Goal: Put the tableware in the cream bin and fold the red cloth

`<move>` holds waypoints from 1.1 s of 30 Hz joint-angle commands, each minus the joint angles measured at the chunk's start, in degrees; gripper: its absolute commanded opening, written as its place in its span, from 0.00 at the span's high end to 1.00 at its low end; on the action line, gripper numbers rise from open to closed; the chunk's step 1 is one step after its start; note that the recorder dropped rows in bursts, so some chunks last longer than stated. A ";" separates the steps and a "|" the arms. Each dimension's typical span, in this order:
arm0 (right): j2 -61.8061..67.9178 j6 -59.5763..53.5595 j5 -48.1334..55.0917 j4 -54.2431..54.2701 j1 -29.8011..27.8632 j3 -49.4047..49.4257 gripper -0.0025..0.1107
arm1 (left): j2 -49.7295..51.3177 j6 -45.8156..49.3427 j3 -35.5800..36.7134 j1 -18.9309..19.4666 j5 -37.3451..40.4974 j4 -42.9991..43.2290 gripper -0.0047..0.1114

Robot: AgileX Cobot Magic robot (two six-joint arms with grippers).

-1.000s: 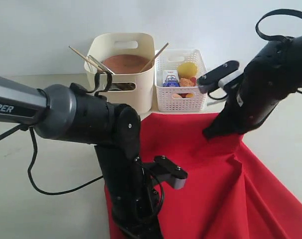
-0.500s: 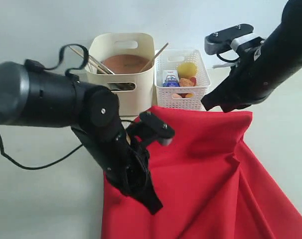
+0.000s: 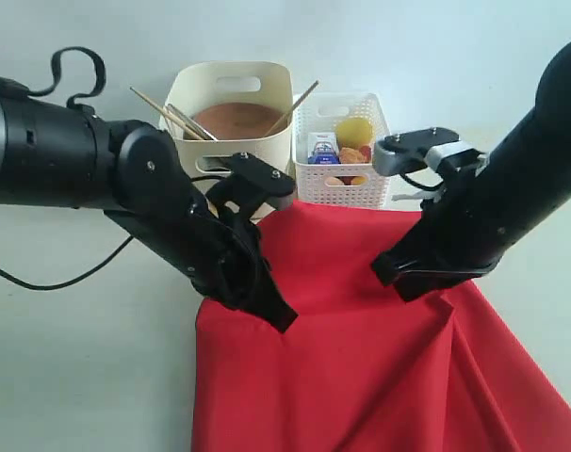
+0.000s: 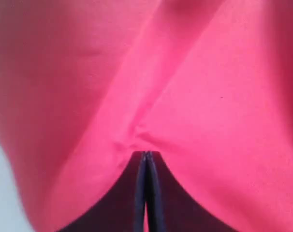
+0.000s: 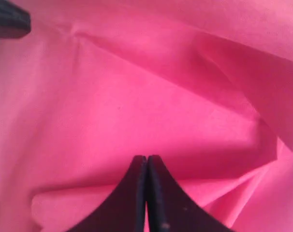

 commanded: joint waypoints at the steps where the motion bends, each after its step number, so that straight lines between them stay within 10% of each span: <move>1: 4.96 -0.51 -4.69 0.74 2.63 0.42 0.98 | 3.52 4.16 0.08 0.09 -5.43 -4.75 0.96; 10: 13.42 11.31 -4.56 -11.46 4.10 0.52 0.98 | 8.47 4.27 0.08 1.36 -17.42 -4.78 0.96; 26: 13.00 37.44 9.46 -37.80 4.10 7.34 0.98 | 10.30 3.84 0.08 6.89 -17.08 -6.05 0.96; 33: 3.80 33.31 6.56 -29.92 4.10 7.47 0.98 | 7.34 4.08 0.08 6.89 -15.70 -6.29 0.96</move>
